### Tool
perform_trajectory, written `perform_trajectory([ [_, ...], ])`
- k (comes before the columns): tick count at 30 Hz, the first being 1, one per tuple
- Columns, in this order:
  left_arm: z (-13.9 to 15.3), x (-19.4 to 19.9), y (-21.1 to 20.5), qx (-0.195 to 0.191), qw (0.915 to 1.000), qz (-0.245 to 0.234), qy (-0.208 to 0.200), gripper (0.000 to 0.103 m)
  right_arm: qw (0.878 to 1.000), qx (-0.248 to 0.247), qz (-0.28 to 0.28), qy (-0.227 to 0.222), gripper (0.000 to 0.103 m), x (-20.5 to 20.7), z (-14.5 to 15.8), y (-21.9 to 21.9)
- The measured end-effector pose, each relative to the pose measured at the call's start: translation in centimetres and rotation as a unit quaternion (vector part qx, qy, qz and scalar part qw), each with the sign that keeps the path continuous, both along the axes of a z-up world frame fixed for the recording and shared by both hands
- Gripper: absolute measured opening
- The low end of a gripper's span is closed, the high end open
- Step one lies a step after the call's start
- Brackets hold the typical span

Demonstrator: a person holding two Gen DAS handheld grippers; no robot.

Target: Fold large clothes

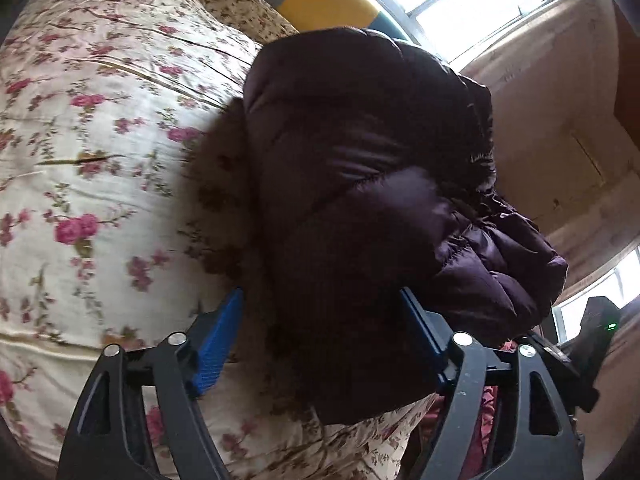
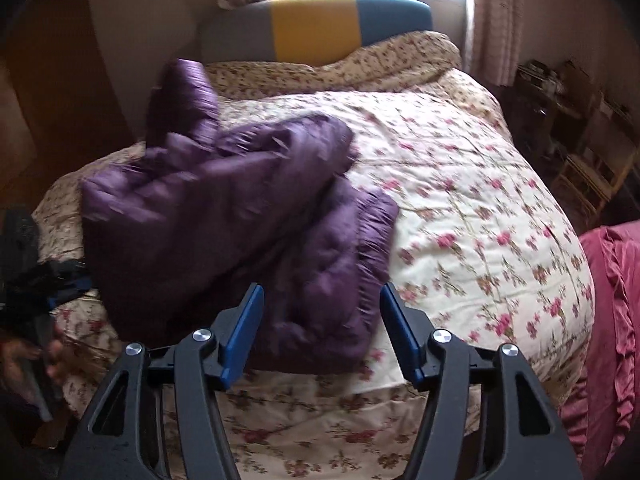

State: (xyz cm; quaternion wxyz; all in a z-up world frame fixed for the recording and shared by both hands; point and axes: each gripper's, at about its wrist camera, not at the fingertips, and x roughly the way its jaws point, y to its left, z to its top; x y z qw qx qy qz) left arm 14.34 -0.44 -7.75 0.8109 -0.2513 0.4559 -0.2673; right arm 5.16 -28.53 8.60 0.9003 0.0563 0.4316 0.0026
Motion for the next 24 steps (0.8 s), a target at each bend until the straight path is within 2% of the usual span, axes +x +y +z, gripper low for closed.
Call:
perform_trajectory([
  [4, 0.5, 0.9, -2.0, -0.001, 1.0000, -0.001, 0.003, 0.072, 1.000, 0.004, 0.027, -0.012, 0.062, 0.4, 1.2, 1.4],
  [10, 1.3, -0.3, -3.7, 0.021, 0.9995, -0.019, -0.011, 0.070, 0.998, 0.009, 0.061, -0.028, 0.062, 0.7, 2.7, 3.1],
  [17, 1.6, -0.7, -4.2, 0.029, 0.9992, -0.022, -0.018, 0.070, 0.996, 0.021, 0.074, -0.035, 0.062, 0.3, 3.6, 3.5],
  [18, 1.6, -0.7, -4.3, 0.030, 0.9991, -0.022, -0.019, 0.070, 0.996, 0.025, 0.075, -0.039, 0.063, 0.2, 3.9, 3.5],
  [20, 1.7, -0.8, -4.3, 0.029, 0.9992, -0.021, -0.019, 0.070, 0.995, 0.028, 0.084, -0.047, 0.073, 0.2, 4.4, 3.9],
  [24, 1.5, -0.8, -4.4, 0.032, 0.9991, -0.017, -0.020, 0.070, 0.993, 0.005, 0.112, -0.025, 0.073, 1.2, 3.1, 5.2],
])
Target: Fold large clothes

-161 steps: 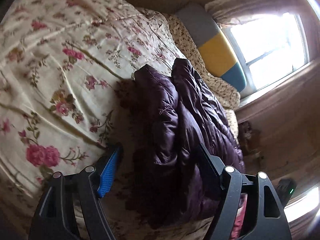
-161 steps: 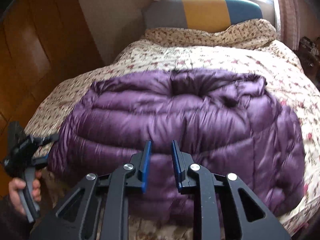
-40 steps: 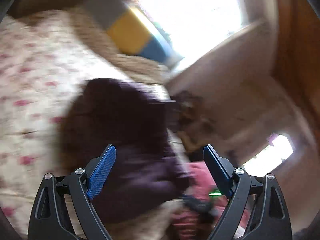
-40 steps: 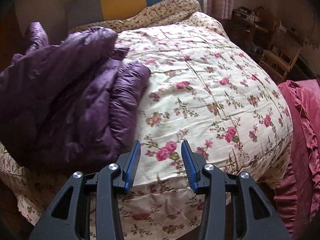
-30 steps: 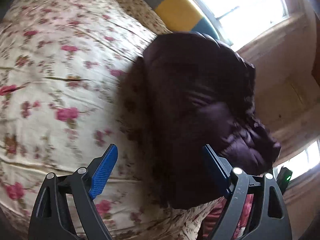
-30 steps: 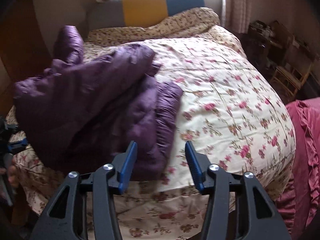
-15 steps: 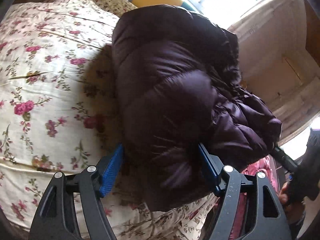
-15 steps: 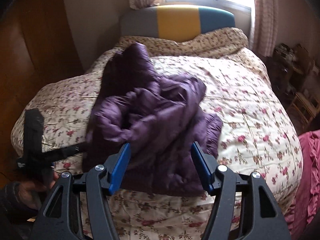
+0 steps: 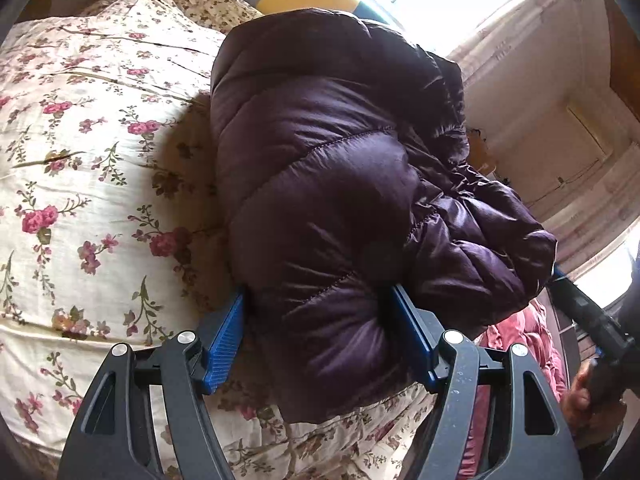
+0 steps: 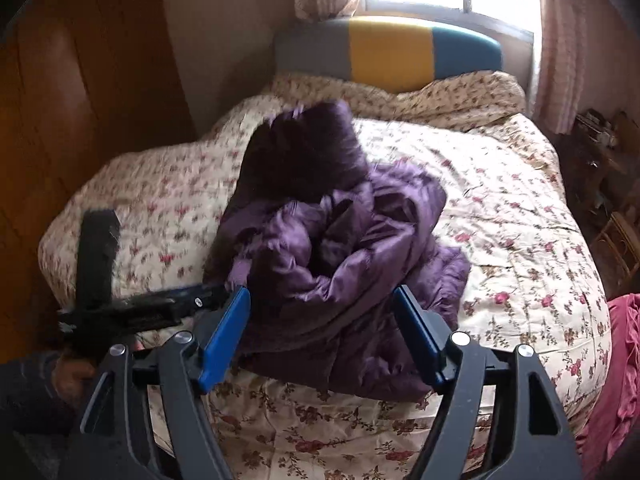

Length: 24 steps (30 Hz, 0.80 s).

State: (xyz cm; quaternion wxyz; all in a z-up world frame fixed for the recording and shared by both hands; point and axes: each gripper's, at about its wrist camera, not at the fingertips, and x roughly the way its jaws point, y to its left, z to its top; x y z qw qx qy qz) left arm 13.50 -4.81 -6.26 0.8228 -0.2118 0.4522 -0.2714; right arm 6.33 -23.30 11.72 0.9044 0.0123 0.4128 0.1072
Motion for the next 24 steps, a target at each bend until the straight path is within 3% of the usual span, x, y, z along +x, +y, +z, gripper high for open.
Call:
perform_trajectory([
  [1, 0.0, -0.1, 0.0, 0.003, 1.0000, 0.000, -0.001, 0.070, 1.000, -0.006, 0.004, 0.008, 0.070, 0.3, -0.7, 0.1],
  [7, -0.4, -0.7, -0.2, 0.010, 0.9999, 0.007, 0.009, 0.070, 0.998, -0.018, 0.014, 0.058, 0.022, 1.7, -4.4, 0.1],
  [9, -0.8, -0.9, -0.2, 0.008, 0.9997, 0.016, 0.017, 0.070, 0.997, -0.023, 0.017, 0.067, 0.016, 1.8, -5.2, 0.0],
  [16, -0.3, -2.7, -0.1, 0.017, 0.9988, 0.046, 0.003, 0.067, 0.994, -0.038, 0.008, 0.103, 0.008, 1.3, -8.8, -1.1],
  [24, -1.0, -2.5, -1.6, 0.033, 0.9994, 0.013, 0.006, 0.066, 0.991, 0.002, -0.022, 0.134, 0.004, 0.6, -12.8, -3.7],
])
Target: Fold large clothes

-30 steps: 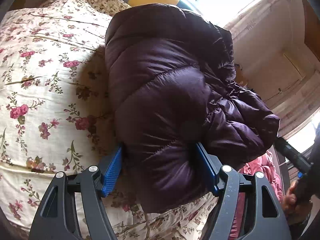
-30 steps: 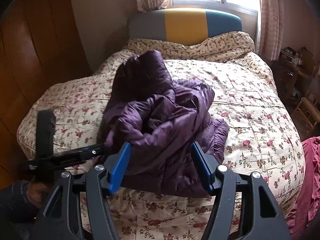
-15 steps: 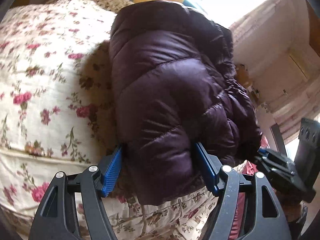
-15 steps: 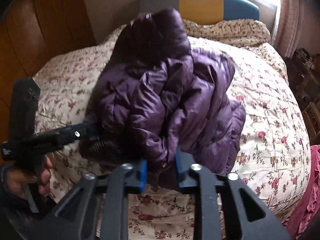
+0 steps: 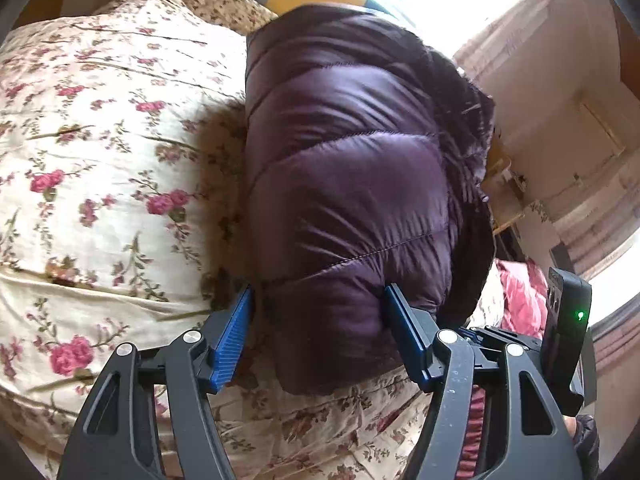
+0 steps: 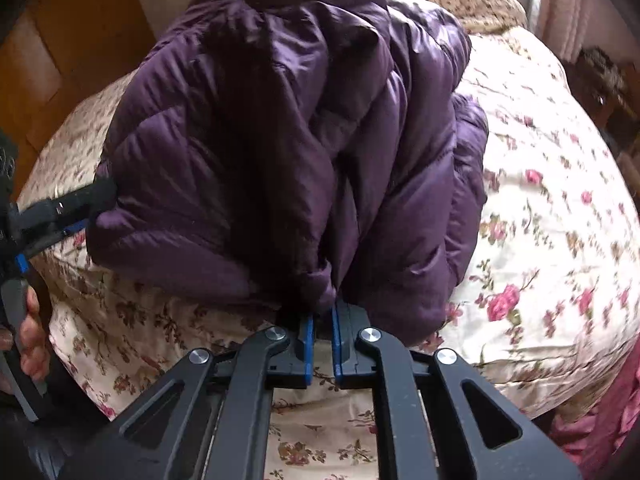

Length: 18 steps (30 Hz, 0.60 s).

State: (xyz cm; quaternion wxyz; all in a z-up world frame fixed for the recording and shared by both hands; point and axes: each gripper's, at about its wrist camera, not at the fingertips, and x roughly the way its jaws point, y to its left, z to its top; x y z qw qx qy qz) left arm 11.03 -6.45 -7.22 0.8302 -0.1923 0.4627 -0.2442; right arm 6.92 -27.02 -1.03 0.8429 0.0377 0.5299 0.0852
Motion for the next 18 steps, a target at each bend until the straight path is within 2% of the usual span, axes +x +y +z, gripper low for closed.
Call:
perform_trajectory([
  [5, -0.6, 1.0, -1.6, 0.035, 0.9992, -0.017, -0.002, 0.066, 1.000, 0.017, -0.007, -0.008, 0.002, 0.3, -1.3, -0.4],
  [10, -0.9, 1.2, -1.7, 0.044, 0.9989, -0.016, -0.006, 0.066, 1.000, 0.018, -0.011, -0.012, 0.003, 0.1, -1.3, -0.6],
  [13, -0.8, 0.9, -1.5, 0.041, 0.9990, -0.015, -0.005, 0.066, 1.000, 0.010, -0.004, -0.016, 0.007, -0.2, -0.7, 0.1],
  [15, -0.8, 1.0, -1.5, 0.041, 0.9990, -0.013, -0.005, 0.066, 1.000, 0.005, -0.002, -0.019, 0.013, -0.3, -0.2, 0.5],
  [16, -0.7, 0.9, -1.6, 0.043, 0.9990, -0.012, -0.005, 0.066, 1.000, 0.002, -0.001, -0.022, 0.022, -0.5, 0.5, 0.6],
  [17, -0.6, 0.9, -1.7, 0.045, 0.9989, -0.012, -0.005, 0.066, 1.000, 0.000, 0.001, -0.026, 0.028, -0.7, 1.0, 0.6],
  [18, -0.5, 0.8, -1.7, 0.046, 0.9989, -0.012, -0.005, 0.066, 1.000, -0.003, 0.001, -0.030, 0.039, -1.0, 1.4, 0.5],
])
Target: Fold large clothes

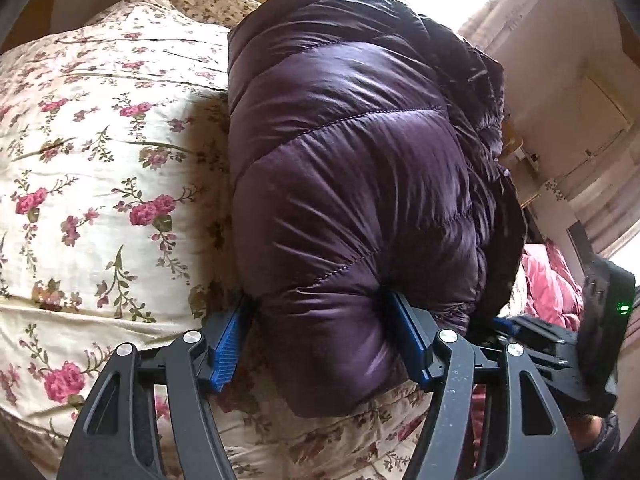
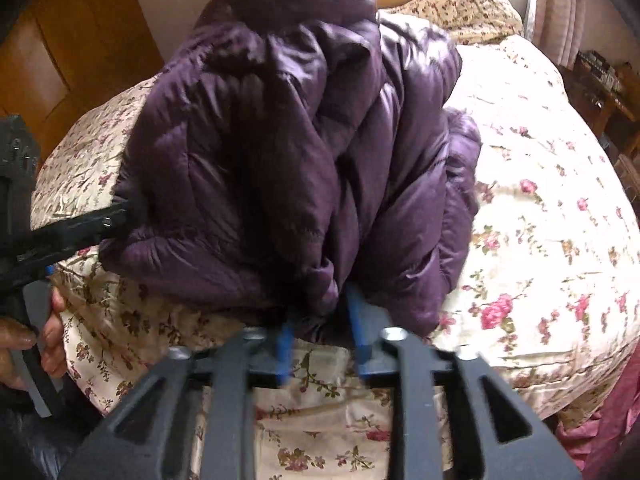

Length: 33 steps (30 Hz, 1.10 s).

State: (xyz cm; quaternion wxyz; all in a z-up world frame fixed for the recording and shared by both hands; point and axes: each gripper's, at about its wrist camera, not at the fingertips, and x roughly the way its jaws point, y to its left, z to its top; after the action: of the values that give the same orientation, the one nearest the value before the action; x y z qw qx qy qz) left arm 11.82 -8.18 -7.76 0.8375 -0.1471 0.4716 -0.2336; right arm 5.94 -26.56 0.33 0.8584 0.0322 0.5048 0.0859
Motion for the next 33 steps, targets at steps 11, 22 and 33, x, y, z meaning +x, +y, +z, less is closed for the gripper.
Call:
perform_trajectory([
  [11, 0.7, -0.4, -0.5, -0.002, 1.0000, -0.002, -0.004, 0.066, 0.997, 0.020, 0.010, -0.074, 0.053, -1.5, 6.7, 0.0],
  [22, 2.7, -2.1, -0.7, 0.009, 0.9997, 0.001, -0.025, 0.066, 0.999, -0.026, 0.011, -0.021, 0.002, 0.4, 2.7, 0.1],
  [33, -0.1, -0.7, -3.1, 0.033, 0.9994, 0.002, 0.011, 0.066, 1.000, -0.001, -0.013, 0.006, 0.001, 1.2, -2.9, -1.5],
])
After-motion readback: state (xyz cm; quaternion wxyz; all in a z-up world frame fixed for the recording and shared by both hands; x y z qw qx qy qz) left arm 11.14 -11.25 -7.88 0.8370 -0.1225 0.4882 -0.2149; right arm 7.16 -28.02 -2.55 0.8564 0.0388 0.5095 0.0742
